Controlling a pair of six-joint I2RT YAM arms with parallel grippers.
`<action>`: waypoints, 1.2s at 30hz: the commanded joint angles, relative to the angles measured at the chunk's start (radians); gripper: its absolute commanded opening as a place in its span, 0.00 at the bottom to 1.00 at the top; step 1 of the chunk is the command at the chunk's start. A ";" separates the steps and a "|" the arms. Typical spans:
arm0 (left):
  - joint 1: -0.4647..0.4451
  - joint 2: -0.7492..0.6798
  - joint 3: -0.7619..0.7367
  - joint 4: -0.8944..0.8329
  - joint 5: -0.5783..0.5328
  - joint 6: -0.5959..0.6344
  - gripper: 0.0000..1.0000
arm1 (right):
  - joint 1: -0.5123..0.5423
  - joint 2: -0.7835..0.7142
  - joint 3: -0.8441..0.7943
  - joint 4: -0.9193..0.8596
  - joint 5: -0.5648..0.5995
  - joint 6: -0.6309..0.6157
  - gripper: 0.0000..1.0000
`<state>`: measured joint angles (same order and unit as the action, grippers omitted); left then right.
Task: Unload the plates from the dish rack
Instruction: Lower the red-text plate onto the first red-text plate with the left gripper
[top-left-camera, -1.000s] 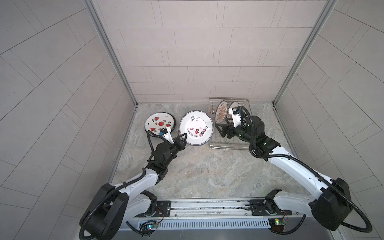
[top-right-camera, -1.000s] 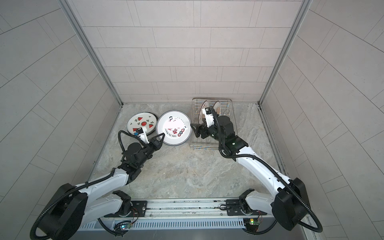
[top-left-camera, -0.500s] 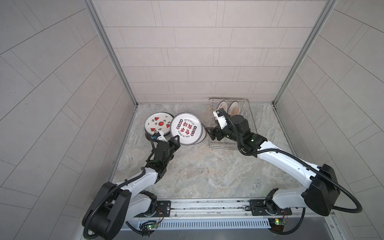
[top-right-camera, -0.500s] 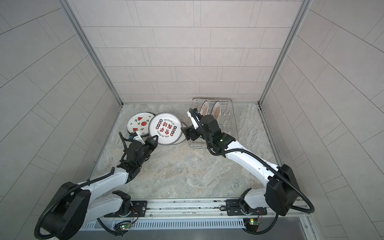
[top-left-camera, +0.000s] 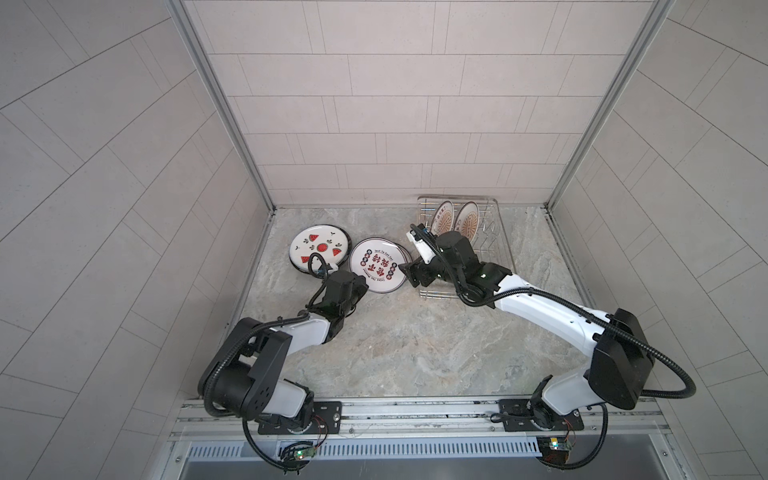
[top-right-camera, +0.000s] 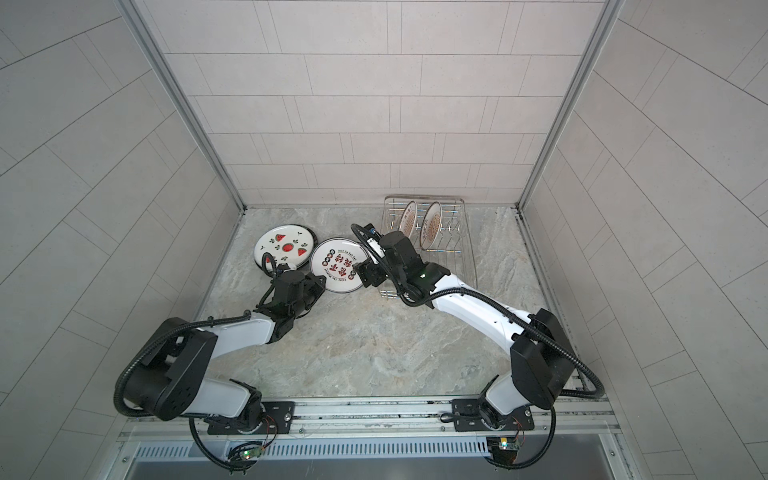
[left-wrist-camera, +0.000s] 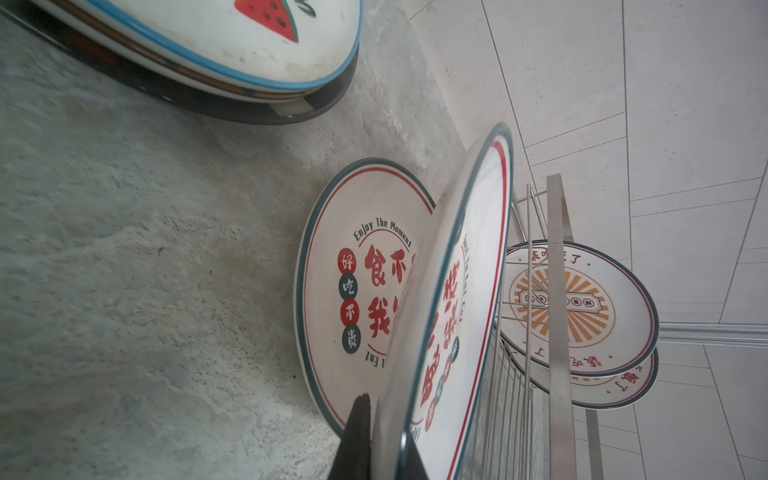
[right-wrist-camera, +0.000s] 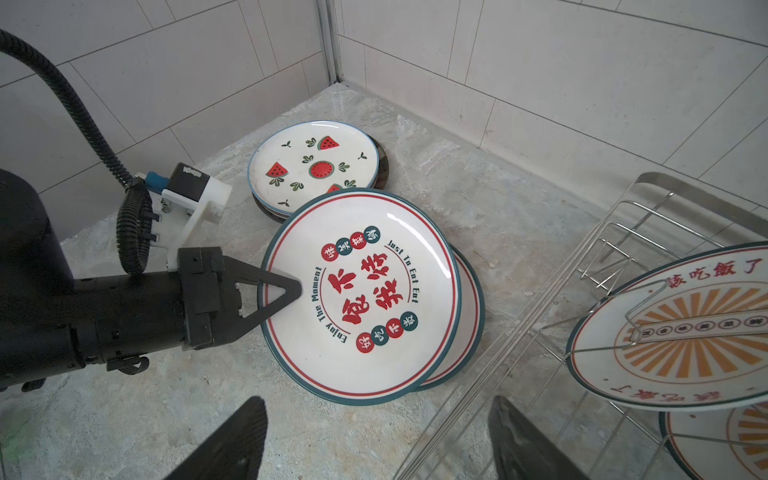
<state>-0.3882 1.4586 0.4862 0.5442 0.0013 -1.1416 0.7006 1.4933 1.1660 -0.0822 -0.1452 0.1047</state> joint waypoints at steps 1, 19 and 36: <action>0.003 0.014 0.061 0.015 0.002 -0.024 0.00 | 0.004 0.013 0.031 -0.034 0.035 -0.038 0.85; 0.007 0.196 0.150 -0.046 0.042 -0.077 0.00 | 0.005 0.038 0.045 -0.098 0.066 -0.109 0.84; 0.009 0.185 0.147 -0.090 -0.001 -0.046 0.22 | 0.007 0.101 0.089 -0.169 0.119 -0.121 0.81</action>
<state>-0.3798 1.6432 0.6186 0.4530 0.0185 -1.1965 0.7006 1.5757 1.2240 -0.2234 -0.0559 0.0029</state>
